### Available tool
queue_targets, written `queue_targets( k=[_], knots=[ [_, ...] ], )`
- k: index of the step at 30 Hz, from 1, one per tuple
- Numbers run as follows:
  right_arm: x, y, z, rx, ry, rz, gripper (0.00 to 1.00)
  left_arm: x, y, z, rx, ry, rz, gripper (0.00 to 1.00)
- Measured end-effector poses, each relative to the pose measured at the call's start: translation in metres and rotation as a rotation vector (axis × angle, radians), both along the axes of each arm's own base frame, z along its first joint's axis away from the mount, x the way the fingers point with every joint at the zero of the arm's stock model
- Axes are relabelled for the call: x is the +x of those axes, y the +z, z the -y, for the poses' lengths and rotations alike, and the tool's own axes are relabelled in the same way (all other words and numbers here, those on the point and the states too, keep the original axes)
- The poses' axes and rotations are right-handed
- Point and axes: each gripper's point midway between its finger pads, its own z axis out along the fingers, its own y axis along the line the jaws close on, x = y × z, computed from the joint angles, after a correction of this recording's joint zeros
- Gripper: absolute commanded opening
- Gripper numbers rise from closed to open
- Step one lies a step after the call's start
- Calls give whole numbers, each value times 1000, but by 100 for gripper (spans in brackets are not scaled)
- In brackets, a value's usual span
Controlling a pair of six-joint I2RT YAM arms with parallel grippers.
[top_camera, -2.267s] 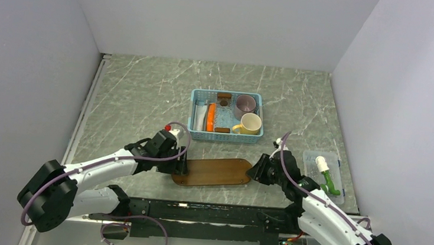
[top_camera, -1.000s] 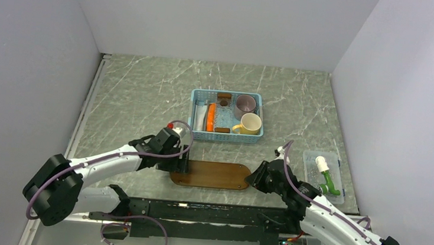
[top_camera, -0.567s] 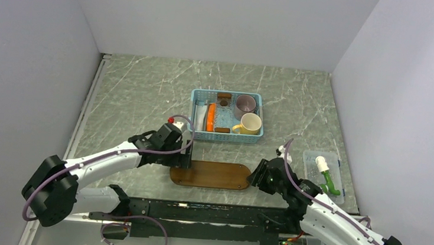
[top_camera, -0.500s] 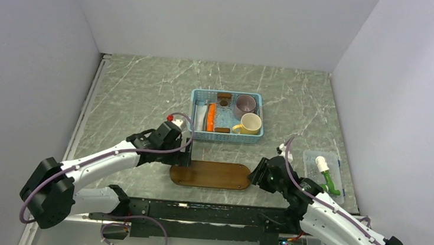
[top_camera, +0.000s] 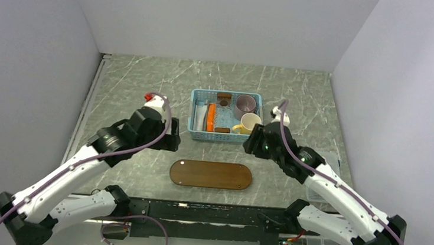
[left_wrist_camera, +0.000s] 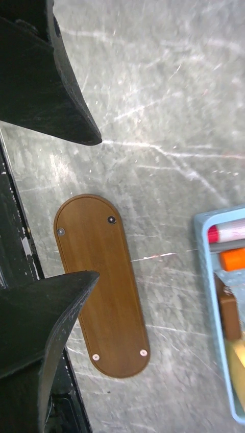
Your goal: Prepare toiletry sets of a toothbrush and toothpaste on the tray
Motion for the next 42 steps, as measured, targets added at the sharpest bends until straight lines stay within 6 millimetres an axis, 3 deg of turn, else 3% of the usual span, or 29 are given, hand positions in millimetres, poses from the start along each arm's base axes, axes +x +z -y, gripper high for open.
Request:
queue_targets(
  k=[6, 13, 22, 29, 42],
  knots=[
    [37, 44, -28, -49, 71, 70, 55, -11, 53, -30, -26, 28, 157, 99],
    [73, 58, -64, -97, 128, 84, 56, -33, 64, -58, -57, 31, 267, 99],
    [110, 42, -99, -147, 149, 43, 57, -44, 39, -66, -39, 4, 270, 99],
    [135, 28, -121, -170, 145, 24, 55, -47, 40, -67, -60, -4, 292, 99],
    [165, -25, -146, -238, 133, -55, 52, -48, 39, -64, -66, -19, 286, 99]
  ],
)
